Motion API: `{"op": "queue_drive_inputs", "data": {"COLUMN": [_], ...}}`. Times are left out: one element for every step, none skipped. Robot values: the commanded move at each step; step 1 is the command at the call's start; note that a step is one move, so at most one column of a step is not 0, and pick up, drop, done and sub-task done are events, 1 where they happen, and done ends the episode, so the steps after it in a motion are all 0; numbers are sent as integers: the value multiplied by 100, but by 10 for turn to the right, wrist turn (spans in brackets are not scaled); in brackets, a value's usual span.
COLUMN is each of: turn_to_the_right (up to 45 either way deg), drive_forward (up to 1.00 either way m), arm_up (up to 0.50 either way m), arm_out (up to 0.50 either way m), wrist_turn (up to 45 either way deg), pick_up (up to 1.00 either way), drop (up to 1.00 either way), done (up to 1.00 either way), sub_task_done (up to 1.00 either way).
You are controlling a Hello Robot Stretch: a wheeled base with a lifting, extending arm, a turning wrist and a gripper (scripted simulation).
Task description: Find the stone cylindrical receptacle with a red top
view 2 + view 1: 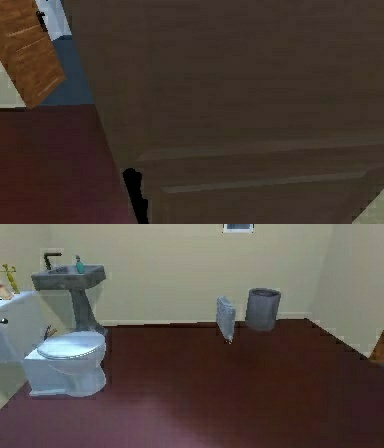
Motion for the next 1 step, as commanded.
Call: {"op": "queue_drive_inputs", "data": {"turn_to_the_right": [30], "drive_forward": [0], "arm_up": [0], "arm_out": [0], "wrist_turn": [0], "pick_up": [0], "drop": [0], "done": [0], "sub_task_done": [0]}}
